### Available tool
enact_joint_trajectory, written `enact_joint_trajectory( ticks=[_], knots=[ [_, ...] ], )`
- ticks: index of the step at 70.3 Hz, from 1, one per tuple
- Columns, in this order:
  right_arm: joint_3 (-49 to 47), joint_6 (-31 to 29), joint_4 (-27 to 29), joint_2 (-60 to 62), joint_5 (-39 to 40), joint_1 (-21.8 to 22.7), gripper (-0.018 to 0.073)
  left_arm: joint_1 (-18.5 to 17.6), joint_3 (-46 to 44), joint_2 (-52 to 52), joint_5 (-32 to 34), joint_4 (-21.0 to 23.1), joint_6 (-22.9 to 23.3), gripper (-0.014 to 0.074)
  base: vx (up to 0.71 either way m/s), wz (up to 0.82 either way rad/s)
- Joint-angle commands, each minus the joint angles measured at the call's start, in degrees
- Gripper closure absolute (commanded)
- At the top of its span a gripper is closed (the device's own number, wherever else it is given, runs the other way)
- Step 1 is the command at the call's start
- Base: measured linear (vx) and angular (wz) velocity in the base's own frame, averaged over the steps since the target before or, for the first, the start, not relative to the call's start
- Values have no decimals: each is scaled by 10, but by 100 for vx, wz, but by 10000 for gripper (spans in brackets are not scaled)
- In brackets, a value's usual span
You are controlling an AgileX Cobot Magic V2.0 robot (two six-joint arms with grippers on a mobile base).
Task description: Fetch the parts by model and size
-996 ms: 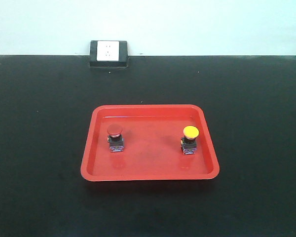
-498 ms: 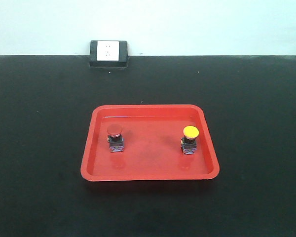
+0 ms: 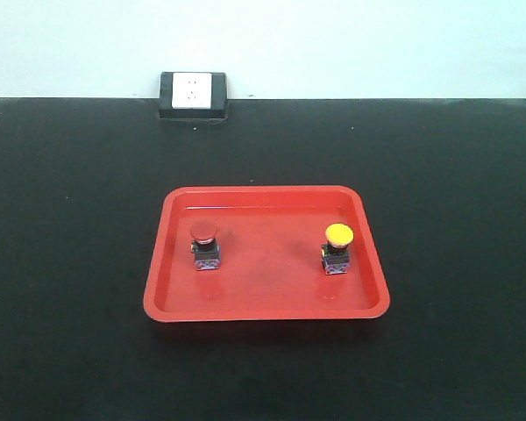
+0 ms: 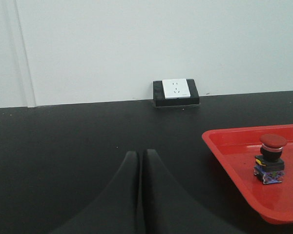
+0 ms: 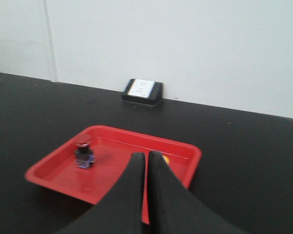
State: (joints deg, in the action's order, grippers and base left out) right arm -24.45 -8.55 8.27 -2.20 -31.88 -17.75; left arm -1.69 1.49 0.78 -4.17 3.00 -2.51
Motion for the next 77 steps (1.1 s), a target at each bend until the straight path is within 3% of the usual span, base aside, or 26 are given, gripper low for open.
enact_joint_trajectory(
  ticks=[1,12,24,39,60,77],
  knots=[
    [-10,3,-26,-7,57,29,569,1,2,8,47,5,3,603,0,0],
    [47,6,-29,-7,139,94,569,1,2,8,47,5,3,603,0,0],
    [120,14,-41,-7,215,127,569,1,2,8,47,5,3,603,0,0],
    [179,82,-111,-7,241,128,569,1,2,8,47,5,3,603,0,0],
    [267,86,-105,-6,375,128,569,1,2,8,47,5,3,603,0,0],
    [266,86,-105,37,366,126,569,1,2,8,45,5,3,603,0,0]
  ],
)
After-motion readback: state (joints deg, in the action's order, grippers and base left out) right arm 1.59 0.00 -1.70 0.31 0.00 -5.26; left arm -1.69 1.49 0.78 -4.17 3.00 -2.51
